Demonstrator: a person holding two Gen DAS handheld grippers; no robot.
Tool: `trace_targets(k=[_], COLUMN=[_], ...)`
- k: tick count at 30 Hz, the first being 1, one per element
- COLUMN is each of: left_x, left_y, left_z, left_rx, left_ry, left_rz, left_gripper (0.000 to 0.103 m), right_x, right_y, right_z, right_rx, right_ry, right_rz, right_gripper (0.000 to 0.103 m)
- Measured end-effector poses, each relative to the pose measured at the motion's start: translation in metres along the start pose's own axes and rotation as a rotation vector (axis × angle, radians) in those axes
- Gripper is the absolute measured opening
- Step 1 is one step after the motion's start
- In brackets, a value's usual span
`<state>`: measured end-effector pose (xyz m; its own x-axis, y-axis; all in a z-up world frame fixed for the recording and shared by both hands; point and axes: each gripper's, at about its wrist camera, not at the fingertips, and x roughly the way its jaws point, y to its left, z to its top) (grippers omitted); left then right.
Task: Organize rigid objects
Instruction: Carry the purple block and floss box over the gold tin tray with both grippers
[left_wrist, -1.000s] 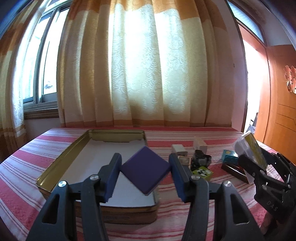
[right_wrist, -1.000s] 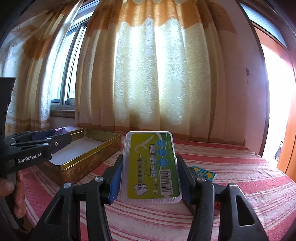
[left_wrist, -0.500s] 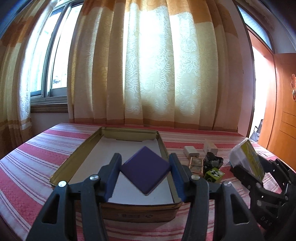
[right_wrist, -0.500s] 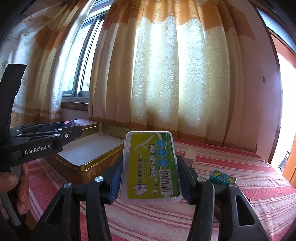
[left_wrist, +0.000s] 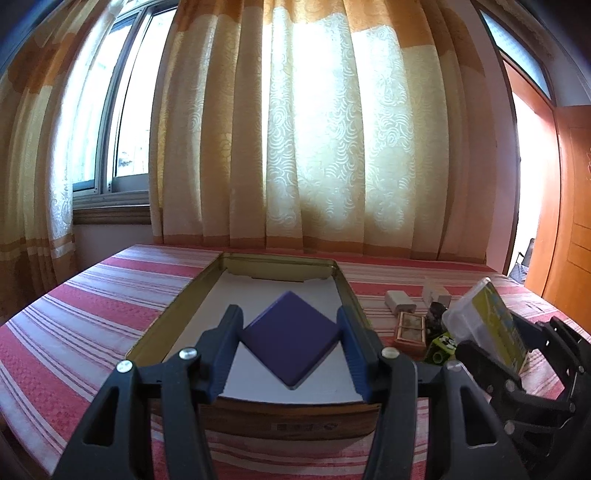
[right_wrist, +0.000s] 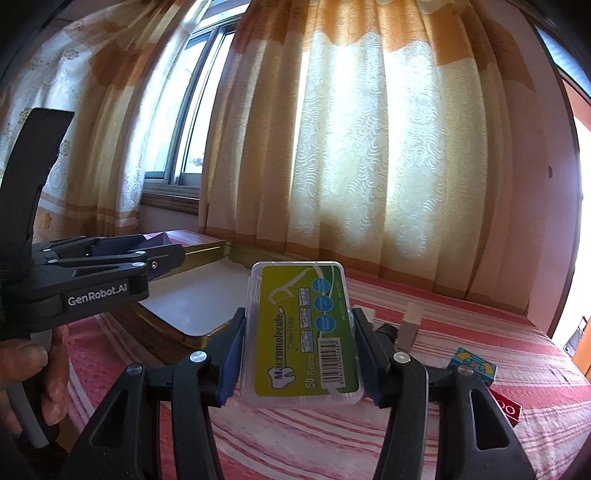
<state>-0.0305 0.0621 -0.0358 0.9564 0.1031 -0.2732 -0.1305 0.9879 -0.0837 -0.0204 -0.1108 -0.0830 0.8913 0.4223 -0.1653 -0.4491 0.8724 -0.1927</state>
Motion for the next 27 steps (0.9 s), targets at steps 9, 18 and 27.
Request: trace_targets(k=[9, 18, 27], left_x=[-0.001, 0.001, 0.004], left_y=[0.009, 0.022, 0.034], left_z=[0.000, 0.002, 0.004], left_rx=[-0.007, -0.014, -0.031], left_ry=[0.000, 0.007, 0.027], left_rz=[0.016, 0.043, 0.054], left_gripper=[0.053, 0.053, 0.053], right_x=[0.002, 0.005, 0.011], right_y=[0.010, 0.022, 0.032], right_z=[0.001, 0.002, 0.006], right_rx=[-0.016, -0.029, -0.037], right_ry=[-0.004, -0.004, 0.019], right_rz=[0.023, 0.058, 0.097], right_gripper=[0.056, 0.056, 0.056])
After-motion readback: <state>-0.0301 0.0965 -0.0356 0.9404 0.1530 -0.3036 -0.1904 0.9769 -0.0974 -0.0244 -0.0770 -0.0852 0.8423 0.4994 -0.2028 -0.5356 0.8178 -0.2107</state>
